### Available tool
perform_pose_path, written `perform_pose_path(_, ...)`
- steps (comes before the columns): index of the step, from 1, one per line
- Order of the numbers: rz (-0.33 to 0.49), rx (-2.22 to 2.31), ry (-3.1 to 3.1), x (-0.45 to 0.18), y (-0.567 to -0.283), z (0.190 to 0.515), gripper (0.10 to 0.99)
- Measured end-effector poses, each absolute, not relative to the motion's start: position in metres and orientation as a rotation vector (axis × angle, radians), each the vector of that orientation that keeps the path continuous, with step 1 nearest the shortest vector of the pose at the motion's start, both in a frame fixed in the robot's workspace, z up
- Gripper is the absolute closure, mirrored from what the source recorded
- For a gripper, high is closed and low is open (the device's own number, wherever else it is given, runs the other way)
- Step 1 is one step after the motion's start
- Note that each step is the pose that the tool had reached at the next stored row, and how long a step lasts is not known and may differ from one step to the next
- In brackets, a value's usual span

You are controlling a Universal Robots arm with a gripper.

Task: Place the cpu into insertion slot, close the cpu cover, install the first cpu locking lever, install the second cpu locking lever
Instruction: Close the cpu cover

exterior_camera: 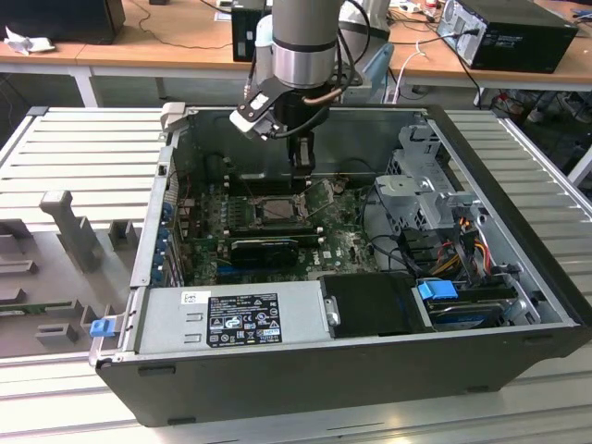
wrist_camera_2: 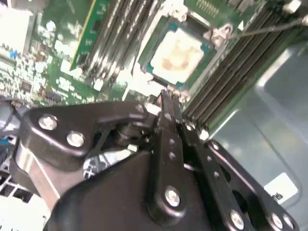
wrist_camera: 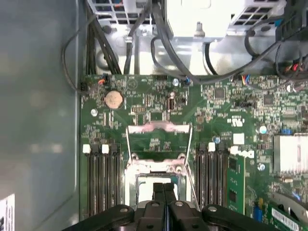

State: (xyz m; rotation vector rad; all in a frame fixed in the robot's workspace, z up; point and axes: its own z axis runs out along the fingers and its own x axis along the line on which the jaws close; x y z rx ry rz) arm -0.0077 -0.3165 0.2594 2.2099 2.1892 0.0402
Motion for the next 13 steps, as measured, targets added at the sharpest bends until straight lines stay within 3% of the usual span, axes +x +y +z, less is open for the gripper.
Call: perform_pose_path(13,0.040,2.187,2.213,0.061,-0.313,0.256,0.980)
